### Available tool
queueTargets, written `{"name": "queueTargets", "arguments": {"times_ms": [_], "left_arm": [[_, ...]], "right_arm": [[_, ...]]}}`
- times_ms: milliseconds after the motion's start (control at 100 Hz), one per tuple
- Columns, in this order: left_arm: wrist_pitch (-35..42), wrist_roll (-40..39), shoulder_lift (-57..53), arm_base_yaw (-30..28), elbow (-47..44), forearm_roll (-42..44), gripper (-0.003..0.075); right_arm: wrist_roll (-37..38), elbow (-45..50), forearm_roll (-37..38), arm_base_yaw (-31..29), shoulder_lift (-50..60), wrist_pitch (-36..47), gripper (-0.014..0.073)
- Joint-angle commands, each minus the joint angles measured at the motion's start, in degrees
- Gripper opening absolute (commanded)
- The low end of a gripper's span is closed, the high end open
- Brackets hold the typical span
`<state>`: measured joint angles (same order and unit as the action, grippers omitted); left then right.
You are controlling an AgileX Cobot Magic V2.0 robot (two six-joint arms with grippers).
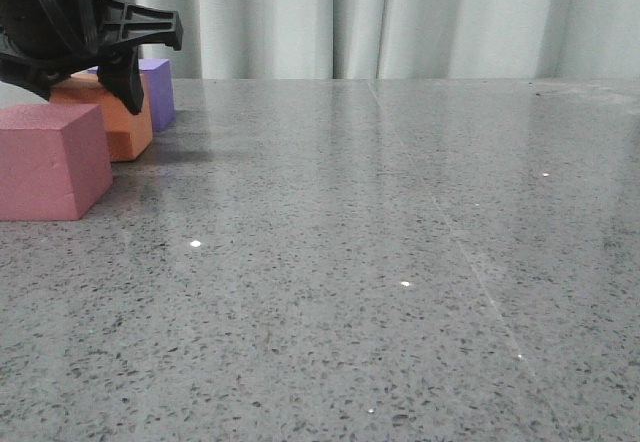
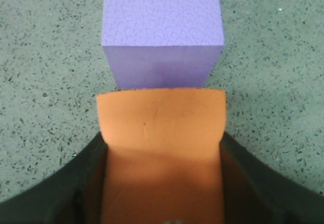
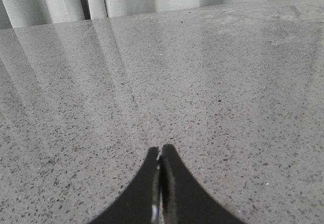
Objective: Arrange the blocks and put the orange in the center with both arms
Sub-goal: 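Place the orange cube between purple and pink cubes, open left gripper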
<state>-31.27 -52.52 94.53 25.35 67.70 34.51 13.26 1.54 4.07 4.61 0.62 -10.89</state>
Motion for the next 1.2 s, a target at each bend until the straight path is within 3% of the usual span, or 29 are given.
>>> {"name": "queueTargets", "arguments": {"times_ms": [0, 340, 410, 600, 670, 930, 1190], "left_arm": [[2.19, -0.17, -1.86, -0.16, 1.61, 0.55, 0.0031], [1.81, -0.17, -1.86, -0.16, 1.61, 0.41, 0.0055], [1.81, 0.10, -1.86, -0.16, 1.61, 0.41, 0.0132], [0.34, 0.33, -2.49, -0.16, 1.75, 0.41, 0.0505], [-0.75, 0.58, -2.66, -0.16, 1.98, 0.68, 0.0584], [-1.24, 4.49, -7.21, -0.16, 2.06, 0.20, 0.0599], [-1.24, 6.88, -18.95, 0.59, 1.34, -2.82, 0.0599]], "right_arm": [[-0.22, -0.76, 0.81, -0.32, 1.37, 4.84, -0.0067], [-0.22, -0.76, 0.81, -0.32, 1.37, 4.84, -0.0067], [-0.22, -0.76, 0.81, -0.32, 1.37, 4.84, -0.0067], [-0.22, -0.76, 0.81, -0.32, 1.37, 4.84, -0.0067], [-0.22, -0.76, 0.81, -0.32, 1.37, 4.84, -0.0067], [-0.22, -0.76, 0.81, -0.32, 1.37, 4.84, -0.0067], [-0.22, -0.76, 0.81, -0.32, 1.37, 4.84, -0.0067]]}}
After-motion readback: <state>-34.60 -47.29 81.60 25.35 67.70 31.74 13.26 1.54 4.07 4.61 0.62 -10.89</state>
